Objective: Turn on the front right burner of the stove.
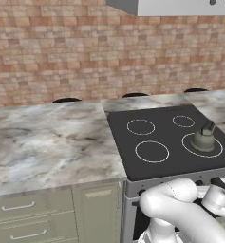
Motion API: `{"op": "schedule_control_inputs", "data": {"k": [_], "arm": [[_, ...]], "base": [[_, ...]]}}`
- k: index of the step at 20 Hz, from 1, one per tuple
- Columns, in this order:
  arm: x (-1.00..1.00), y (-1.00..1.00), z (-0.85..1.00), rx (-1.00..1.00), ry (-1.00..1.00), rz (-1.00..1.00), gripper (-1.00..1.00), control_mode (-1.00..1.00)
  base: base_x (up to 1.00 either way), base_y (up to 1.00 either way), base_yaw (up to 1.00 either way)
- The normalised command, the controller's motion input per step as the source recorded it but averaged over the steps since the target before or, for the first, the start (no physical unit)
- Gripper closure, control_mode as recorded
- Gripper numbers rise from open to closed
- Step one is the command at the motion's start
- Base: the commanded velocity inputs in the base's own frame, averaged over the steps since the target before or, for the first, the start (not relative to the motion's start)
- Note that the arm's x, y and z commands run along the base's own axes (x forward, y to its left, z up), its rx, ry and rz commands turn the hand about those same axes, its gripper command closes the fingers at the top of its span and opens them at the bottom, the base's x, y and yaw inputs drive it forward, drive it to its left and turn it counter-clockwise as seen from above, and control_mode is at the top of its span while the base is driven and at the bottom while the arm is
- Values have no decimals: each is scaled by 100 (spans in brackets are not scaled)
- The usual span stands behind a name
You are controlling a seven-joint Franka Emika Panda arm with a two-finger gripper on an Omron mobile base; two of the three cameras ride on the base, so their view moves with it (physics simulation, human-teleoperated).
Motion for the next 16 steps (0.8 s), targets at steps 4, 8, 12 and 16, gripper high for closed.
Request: {"op": "schedule_control_inputs", "data": {"k": [4,8,12,16], "arm": [[19,0,-14,1,0,0,100,-100],[16,0,-3,0,0,0,100,-100],[1,0,0,0,0,0,100,-100],[0,0,0,0,0,0,100,-100]], "base": [[0,0,0],[0,0,0],[0,0,0],[0,0,0]]}}
